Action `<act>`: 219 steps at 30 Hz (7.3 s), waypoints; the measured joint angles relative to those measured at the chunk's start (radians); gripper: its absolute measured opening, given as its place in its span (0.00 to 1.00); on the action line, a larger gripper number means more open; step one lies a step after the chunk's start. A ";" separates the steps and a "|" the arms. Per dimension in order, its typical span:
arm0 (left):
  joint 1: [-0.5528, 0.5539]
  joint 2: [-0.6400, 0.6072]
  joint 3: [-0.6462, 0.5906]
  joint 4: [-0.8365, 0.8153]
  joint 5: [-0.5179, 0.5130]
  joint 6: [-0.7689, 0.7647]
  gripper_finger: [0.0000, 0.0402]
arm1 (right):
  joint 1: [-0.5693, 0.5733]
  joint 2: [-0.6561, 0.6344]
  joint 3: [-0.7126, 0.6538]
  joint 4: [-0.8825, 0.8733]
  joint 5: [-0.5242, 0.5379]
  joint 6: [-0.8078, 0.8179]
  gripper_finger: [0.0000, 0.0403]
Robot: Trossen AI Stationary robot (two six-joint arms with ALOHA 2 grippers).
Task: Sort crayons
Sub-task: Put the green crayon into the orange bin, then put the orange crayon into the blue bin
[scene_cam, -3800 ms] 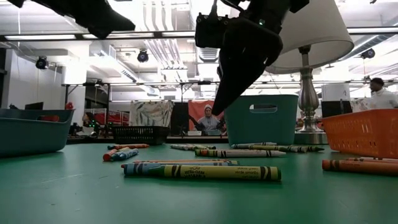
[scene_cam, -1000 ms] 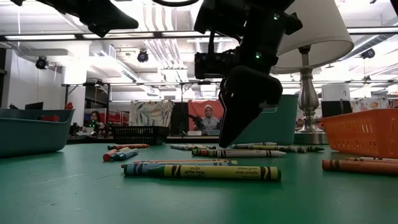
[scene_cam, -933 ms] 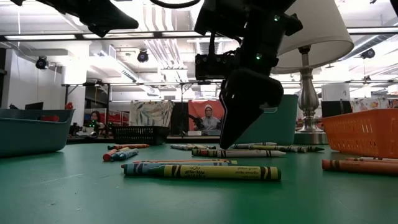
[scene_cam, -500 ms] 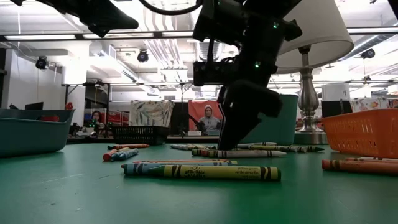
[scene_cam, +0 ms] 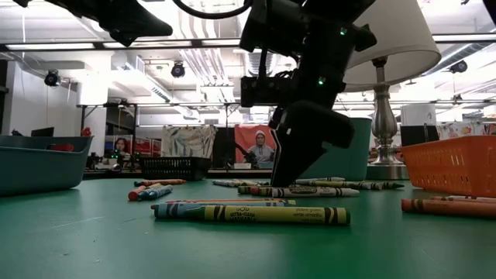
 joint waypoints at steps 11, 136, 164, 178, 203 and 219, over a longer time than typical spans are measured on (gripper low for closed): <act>0.000 0.000 0.000 0.000 0.000 0.000 0.00 | -0.026 0.002 -0.001 0.000 -0.029 -0.040 0.05; 0.000 0.026 0.000 0.334 0.015 -0.071 0.00 | 0.212 -0.742 -0.438 -0.260 0.131 0.817 0.32; -0.065 0.280 0.000 0.526 0.072 -0.183 0.00 | 0.218 -0.737 -0.526 0.655 0.189 -0.008 0.26; -0.068 0.440 0.000 0.625 0.073 -0.255 0.00 | 0.259 -0.737 -0.527 0.566 0.188 0.060 0.23; -0.068 0.771 0.000 0.945 0.070 -0.228 0.16 | 0.319 -0.737 -0.534 0.390 0.192 0.068 0.20; -0.053 1.017 0.042 1.084 0.062 -0.214 0.24 | 0.316 -0.737 -0.534 0.447 0.198 0.037 0.19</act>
